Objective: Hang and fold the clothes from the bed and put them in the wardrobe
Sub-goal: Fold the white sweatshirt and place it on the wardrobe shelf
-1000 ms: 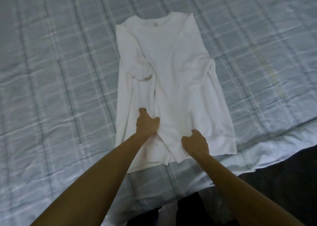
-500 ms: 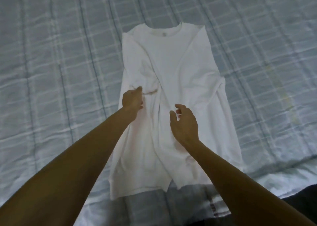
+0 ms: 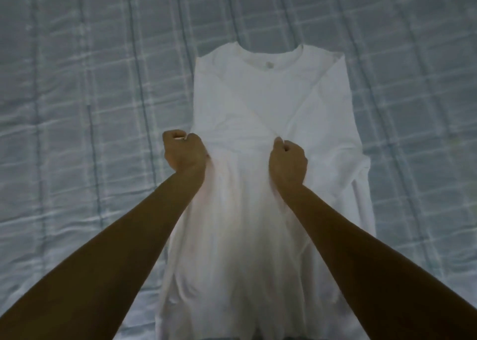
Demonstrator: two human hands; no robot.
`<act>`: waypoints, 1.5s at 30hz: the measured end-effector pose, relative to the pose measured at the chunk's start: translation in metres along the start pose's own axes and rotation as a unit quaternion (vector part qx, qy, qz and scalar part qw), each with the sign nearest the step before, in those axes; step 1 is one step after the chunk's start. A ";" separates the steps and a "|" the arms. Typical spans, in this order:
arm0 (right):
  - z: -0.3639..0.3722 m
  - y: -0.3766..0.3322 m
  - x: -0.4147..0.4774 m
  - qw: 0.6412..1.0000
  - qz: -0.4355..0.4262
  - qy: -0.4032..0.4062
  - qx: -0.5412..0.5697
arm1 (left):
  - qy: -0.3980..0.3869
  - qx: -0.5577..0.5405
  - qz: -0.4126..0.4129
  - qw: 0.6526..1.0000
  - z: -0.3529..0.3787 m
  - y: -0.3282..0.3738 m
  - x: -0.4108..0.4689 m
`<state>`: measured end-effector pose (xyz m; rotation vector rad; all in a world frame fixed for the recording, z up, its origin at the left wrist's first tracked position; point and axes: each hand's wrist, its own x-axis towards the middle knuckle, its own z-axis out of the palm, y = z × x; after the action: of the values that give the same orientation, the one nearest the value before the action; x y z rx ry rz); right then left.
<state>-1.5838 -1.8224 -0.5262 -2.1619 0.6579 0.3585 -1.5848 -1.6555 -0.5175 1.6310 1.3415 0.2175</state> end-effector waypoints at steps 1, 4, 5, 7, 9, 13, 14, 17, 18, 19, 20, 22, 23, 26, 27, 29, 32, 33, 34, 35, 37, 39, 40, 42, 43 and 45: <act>-0.004 0.004 0.005 1.000 0.006 0.005 -0.005 | 0.003 0.002 0.000 1.000 -0.003 -0.003 0.005; -0.013 0.016 0.009 0.998 -0.015 0.004 -0.056 | -0.018 0.046 -0.003 0.999 -0.005 -0.014 0.011; -0.013 0.016 0.008 0.997 -0.029 0.015 -0.063 | -0.002 0.080 0.029 0.996 -0.004 -0.016 0.008; -0.009 0.015 -0.001 0.988 -0.123 0.057 -0.072 | 0.052 0.158 0.200 0.966 -0.002 -0.015 -0.006; -0.001 0.013 -0.014 0.949 -0.286 0.069 -0.114 | 0.008 0.204 0.375 0.904 0.002 -0.014 -0.020; 0.018 0.046 -0.026 0.855 -0.426 -0.054 -0.291 | -0.211 0.445 0.453 0.743 0.013 -0.043 -0.019; 0.020 0.055 -0.026 0.836 -0.423 -0.093 -0.337 | -0.229 0.512 0.445 0.699 0.014 -0.050 -0.015; 0.014 0.066 -0.024 0.839 -0.407 -0.140 -0.334 | -0.236 0.539 0.448 0.673 0.012 -0.052 -0.015; 0.009 0.066 -0.025 0.851 -0.400 -0.136 -0.311 | -0.233 0.531 0.459 0.673 0.009 -0.051 -0.018; 0.003 0.067 -0.027 0.866 -0.388 -0.123 -0.290 | -0.233 0.516 0.472 0.675 0.006 -0.050 -0.021; -0.004 0.069 -0.029 0.883 -0.371 -0.099 -0.270 | -0.236 0.496 0.489 0.678 0.002 -0.053 -0.026; -0.017 0.074 -0.032 0.920 -0.318 -0.026 -0.226 | -0.255 0.459 0.521 0.673 -0.003 -0.062 -0.039; -0.024 0.078 -0.033 0.935 -0.287 0.010 -0.209 | -0.273 0.452 0.530 0.663 -0.005 -0.066 -0.049; -0.045 0.091 -0.040 0.954 -0.213 0.098 -0.187 | -0.330 0.452 0.556 0.614 -0.004 -0.081 -0.079; -0.052 0.100 -0.043 0.957 -0.183 0.118 -0.193 | -0.343 0.445 0.569 0.600 -0.004 -0.085 -0.088; -0.068 0.125 -0.051 0.961 -0.094 0.140 -0.218 | -0.367 0.423 0.582 0.590 -0.003 -0.097 -0.105; -0.087 0.161 -0.072 0.967 0.009 0.152 -0.202 | -0.363 0.428 0.561 0.609 -0.004 -0.114 -0.122; -0.090 0.170 -0.081 0.968 0.022 0.151 -0.201 | -0.357 0.449 0.545 0.612 -0.006 -0.119 -0.125; -0.092 0.176 -0.089 0.967 0.038 0.151 -0.203 | -0.351 0.472 0.534 0.608 -0.008 -0.122 -0.128; -0.093 0.181 -0.095 0.966 0.062 0.151 -0.201 | -0.350 0.487 0.529 0.601 -0.012 -0.124 -0.129; -0.098 0.184 -0.106 0.963 0.136 0.139 -0.186 | -0.358 0.489 0.530 0.593 -0.021 -0.125 -0.130; -0.108 0.186 -0.116 0.964 0.183 0.105 -0.161 | -0.361 0.484 0.538 0.588 -0.033 -0.123 -0.128; -0.113 0.188 -0.121 0.969 0.182 0.085 -0.141 | -0.358 0.483 0.543 0.585 -0.040 -0.122 -0.126; -0.124 0.185 -0.134 0.983 0.150 0.055 -0.087 | -0.354 0.483 0.549 0.582 -0.055 -0.122 -0.122; -0.127 0.182 -0.141 0.989 0.127 0.048 -0.061 | -0.356 0.480 0.549 0.584 -0.063 -0.124 -0.119; -0.128 0.170 -0.154 0.995 0.072 0.049 -0.040 | -0.363 0.466 0.545 0.595 -0.079 -0.127 -0.115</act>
<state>-1.8031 -1.9604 -0.4843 -2.2254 0.8703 0.3614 -1.7627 -1.7173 -0.5248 2.7903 -0.5008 -0.5280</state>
